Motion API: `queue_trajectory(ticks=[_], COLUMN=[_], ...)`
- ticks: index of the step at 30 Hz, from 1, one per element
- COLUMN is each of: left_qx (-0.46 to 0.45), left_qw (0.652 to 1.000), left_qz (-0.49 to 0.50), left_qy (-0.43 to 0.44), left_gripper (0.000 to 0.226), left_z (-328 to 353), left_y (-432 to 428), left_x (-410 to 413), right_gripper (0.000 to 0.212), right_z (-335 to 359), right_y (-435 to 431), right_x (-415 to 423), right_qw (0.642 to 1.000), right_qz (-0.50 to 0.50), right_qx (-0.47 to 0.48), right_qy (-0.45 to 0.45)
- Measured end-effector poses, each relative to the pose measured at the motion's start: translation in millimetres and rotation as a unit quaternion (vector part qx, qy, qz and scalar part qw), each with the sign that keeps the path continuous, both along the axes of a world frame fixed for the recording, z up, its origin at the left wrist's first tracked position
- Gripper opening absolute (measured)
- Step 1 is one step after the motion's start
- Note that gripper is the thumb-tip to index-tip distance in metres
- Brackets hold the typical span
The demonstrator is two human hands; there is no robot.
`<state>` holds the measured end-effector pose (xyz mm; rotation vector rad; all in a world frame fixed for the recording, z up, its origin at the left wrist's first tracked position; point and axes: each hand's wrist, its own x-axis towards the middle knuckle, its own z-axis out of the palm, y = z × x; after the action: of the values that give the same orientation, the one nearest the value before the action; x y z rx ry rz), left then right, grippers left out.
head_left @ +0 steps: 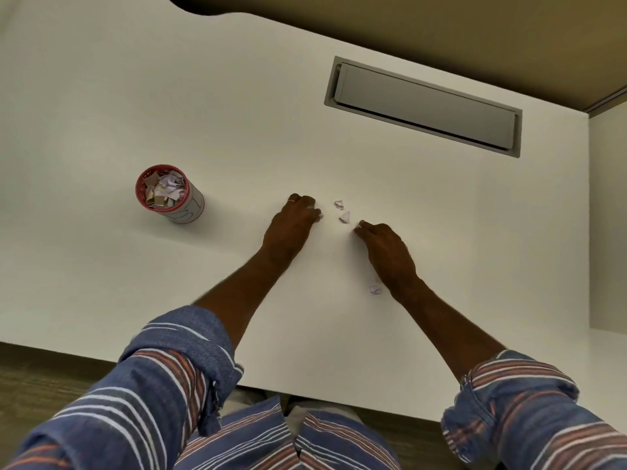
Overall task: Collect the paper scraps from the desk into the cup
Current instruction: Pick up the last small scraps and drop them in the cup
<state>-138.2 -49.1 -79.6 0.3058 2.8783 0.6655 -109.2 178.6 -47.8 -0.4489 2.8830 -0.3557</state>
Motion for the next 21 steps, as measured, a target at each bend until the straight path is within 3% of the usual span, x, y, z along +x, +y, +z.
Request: queue_trajectory(ticks=[9, 13, 16, 19, 21], left_qx=[0.032, 0.018, 0.041, 0.124, 0.214], left_qw=[0.996, 0.999, 0.998, 0.988, 0.960], left_qz=[0.074, 0.031, 0.024, 0.091, 0.178], left_qy=[-0.040, -0.038, -0.038, -0.004, 0.018], left_gripper=[0.029, 0.035, 0.030, 0.024, 0.021], left_z=[16.1, 19.4, 18.2, 23.2, 36.6], left_y=[2.5, -5.9, -17.2, -28.4, -33.7], left_x=[-1.7, 8.4, 15.9, 25.0, 31.5], right_gripper=[0.027, 0.017, 0.012, 0.015, 0.018], right_z=[4.8, 13.6, 23.4, 33.4, 38.8], right_y=[-12.0, -19.5, -29.0, -42.0, -54.5], right_x=[-6.8, -8.2, -13.6, -22.6, -27.6], right_qw=[0.998, 0.982, 0.944, 0.913, 0.892], right_qz=[-0.066, -0.158, -0.256, -0.303, -0.325], right_qx=[0.009, -0.098, -0.208, -0.271, -0.315], right_qy=[-0.016, 0.027, 0.025, 0.004, -0.026])
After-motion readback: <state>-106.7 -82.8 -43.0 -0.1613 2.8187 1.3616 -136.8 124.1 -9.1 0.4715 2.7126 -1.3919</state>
